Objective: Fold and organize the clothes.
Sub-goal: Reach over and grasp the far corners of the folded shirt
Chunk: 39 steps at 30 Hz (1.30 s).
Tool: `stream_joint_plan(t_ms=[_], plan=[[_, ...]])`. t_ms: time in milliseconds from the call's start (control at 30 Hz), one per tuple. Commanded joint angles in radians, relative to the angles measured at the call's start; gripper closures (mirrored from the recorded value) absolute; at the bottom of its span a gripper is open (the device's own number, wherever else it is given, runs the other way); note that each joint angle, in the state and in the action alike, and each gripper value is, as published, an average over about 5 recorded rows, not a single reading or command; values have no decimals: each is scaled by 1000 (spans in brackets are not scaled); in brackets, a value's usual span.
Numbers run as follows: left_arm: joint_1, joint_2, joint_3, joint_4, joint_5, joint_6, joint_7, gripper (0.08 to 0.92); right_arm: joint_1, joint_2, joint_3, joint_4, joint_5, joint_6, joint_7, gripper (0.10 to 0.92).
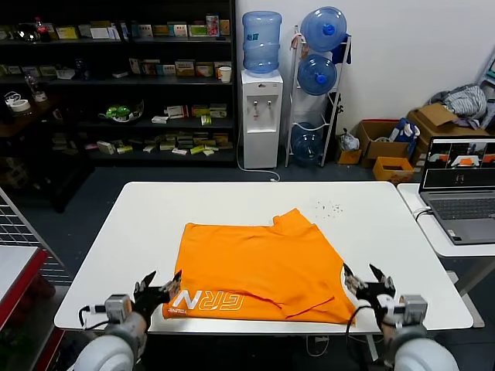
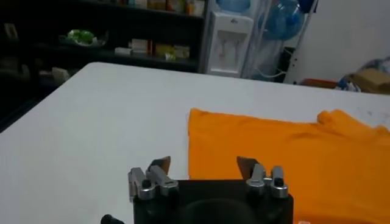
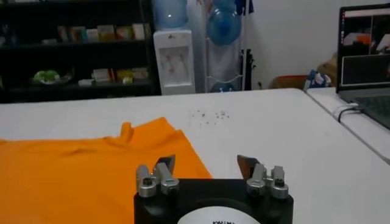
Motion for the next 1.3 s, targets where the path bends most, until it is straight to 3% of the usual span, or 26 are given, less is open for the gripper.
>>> stream_joint_plan(t_ms=[33,300,500,800,1300], plan=[[-468,-125,98,439,-67,28,144,191,556,91,-245,-419,69,-47,-25,210],[-657,-175,237,673,-108,86,218,177,760,184,-377,-649,132,-170,0,203],[-730,-218,277,784,-100,93,230,177,804,234,-405,-755,128,-199,-43,203],[-734,-232,308,804,-71,96,240,177,812,290,-406,-872,52,-193,-101,203],[-730,-249,332,796,-54,96,221,178,805,311,-392,-911,27,-180,-135,204]])
